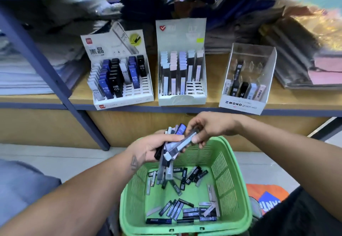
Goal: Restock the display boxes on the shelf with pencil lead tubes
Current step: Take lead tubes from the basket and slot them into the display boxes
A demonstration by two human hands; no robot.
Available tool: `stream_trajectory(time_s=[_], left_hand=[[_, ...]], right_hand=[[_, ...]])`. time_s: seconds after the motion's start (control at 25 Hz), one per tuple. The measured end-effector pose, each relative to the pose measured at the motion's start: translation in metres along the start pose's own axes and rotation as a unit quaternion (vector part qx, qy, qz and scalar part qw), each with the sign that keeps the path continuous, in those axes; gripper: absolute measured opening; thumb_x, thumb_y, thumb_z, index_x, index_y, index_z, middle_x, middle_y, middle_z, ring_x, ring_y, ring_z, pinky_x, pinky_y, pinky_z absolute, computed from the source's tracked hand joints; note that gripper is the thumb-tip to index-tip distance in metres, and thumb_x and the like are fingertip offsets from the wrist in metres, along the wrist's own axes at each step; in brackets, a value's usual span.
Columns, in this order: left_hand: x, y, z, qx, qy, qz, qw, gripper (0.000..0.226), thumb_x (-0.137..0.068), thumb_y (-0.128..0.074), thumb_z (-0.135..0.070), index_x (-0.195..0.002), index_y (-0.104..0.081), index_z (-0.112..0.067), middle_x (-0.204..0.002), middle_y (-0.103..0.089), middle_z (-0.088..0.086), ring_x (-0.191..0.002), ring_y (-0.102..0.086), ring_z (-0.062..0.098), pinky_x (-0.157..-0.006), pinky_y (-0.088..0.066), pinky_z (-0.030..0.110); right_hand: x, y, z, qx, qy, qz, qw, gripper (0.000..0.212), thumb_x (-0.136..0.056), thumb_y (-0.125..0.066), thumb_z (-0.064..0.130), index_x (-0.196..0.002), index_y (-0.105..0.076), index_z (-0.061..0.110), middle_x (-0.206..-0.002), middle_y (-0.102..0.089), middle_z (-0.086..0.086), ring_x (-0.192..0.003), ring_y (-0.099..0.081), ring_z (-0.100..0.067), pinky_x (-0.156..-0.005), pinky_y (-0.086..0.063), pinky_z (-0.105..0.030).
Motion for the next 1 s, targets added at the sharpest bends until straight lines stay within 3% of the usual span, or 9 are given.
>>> stream_trajectory(time_s=[0.12,0.28,0.32,0.48,0.6,0.76,0.88,1.0], left_hand=[[0.017,-0.008,-0.015,-0.001,0.001,0.024,1.0,0.022,-0.084,-0.07,-0.001,-0.105,-0.068,0.007,-0.093,-0.071,0.025,-0.071,-0.072,0.026,-0.057,-0.06,0.032],[0.037,-0.008,-0.047,-0.023,-0.022,0.01,0.999,0.026,-0.078,-0.071,0.006,-0.103,-0.066,0.006,-0.089,-0.072,0.022,-0.066,-0.072,0.023,-0.058,-0.061,0.032],[0.042,-0.008,-0.058,-0.034,-0.033,0.003,0.999,0.028,-0.077,-0.071,0.005,-0.104,-0.065,0.005,-0.089,-0.073,0.022,-0.065,-0.072,0.022,-0.057,-0.06,0.031],[0.061,-0.018,-0.089,-0.069,-0.048,-0.013,0.996,0.031,-0.074,-0.071,-0.001,-0.104,-0.065,0.006,-0.087,-0.074,0.016,-0.063,-0.07,0.015,-0.055,-0.058,0.024],[0.07,-0.025,-0.109,-0.021,-0.096,-0.036,0.995,0.031,-0.076,-0.069,-0.003,-0.104,-0.064,0.006,-0.083,-0.073,0.017,-0.059,-0.068,0.017,-0.052,-0.057,0.025],[0.073,-0.031,-0.133,0.013,-0.139,-0.067,0.988,0.03,-0.069,-0.069,0.0,-0.098,-0.068,0.007,-0.088,-0.072,0.02,-0.06,-0.066,0.018,-0.054,-0.057,0.026],[0.076,-0.033,-0.143,0.034,-0.143,-0.083,0.986,0.029,-0.067,-0.071,0.001,-0.096,-0.068,0.006,-0.083,-0.071,0.021,-0.058,-0.065,0.019,-0.053,-0.058,0.027],[0.081,-0.034,-0.15,0.049,-0.14,-0.101,0.984,0.018,-0.08,-0.067,0.005,-0.098,-0.067,0.005,-0.079,-0.071,0.019,-0.056,-0.065,0.019,-0.052,-0.058,0.028]], right_hand=[[0.009,0.001,0.014,0.009,0.034,0.008,0.999,0.017,-0.091,-0.072,0.003,-0.108,-0.07,-0.001,-0.104,-0.074,-0.022,-0.082,-0.07,-0.03,-0.077,-0.059,-0.036],[0.017,0.02,0.039,0.071,0.083,-0.049,0.993,0.03,-0.088,-0.078,0.018,-0.117,-0.076,0.026,-0.109,-0.075,-0.013,-0.1,-0.066,-0.04,-0.096,-0.052,-0.052],[0.021,0.028,0.046,0.056,0.092,-0.074,0.991,0.031,-0.088,-0.077,0.017,-0.116,-0.077,0.027,-0.108,-0.076,-0.013,-0.098,-0.066,-0.038,-0.095,-0.052,-0.05],[0.04,0.052,0.07,-0.015,0.134,-0.147,0.98,0.027,-0.087,-0.074,0.001,-0.106,-0.08,0.019,-0.089,-0.077,-0.01,-0.078,-0.063,-0.011,-0.075,-0.05,-0.02],[0.052,0.062,0.074,-0.125,0.165,-0.159,0.965,0.022,-0.082,-0.076,-0.003,-0.102,-0.079,0.007,-0.089,-0.076,-0.016,-0.074,-0.066,-0.018,-0.071,-0.054,-0.022],[0.053,0.063,0.072,-0.303,0.193,-0.188,0.914,0.024,-0.065,-0.085,0.003,-0.087,-0.073,0.006,-0.091,-0.073,-0.026,-0.071,-0.073,-0.024,-0.062,-0.059,-0.024],[0.044,0.057,0.078,-0.355,0.181,-0.153,0.905,0.025,-0.083,-0.07,-0.001,-0.107,-0.064,0.003,-0.097,-0.072,-0.027,-0.075,-0.074,-0.028,-0.064,-0.061,-0.028],[0.04,0.05,0.082,-0.247,0.145,-0.119,0.951,0.036,-0.097,-0.058,-0.002,-0.131,-0.061,0.01,-0.101,-0.07,-0.021,-0.086,-0.072,-0.033,-0.079,-0.061,-0.037]])
Point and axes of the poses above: each hand's wrist, its own x-axis away from the middle knuckle, its own y-axis out of the back of the hand, z = x × y, the point moved 4 cm from there along -x, towards the middle knuckle
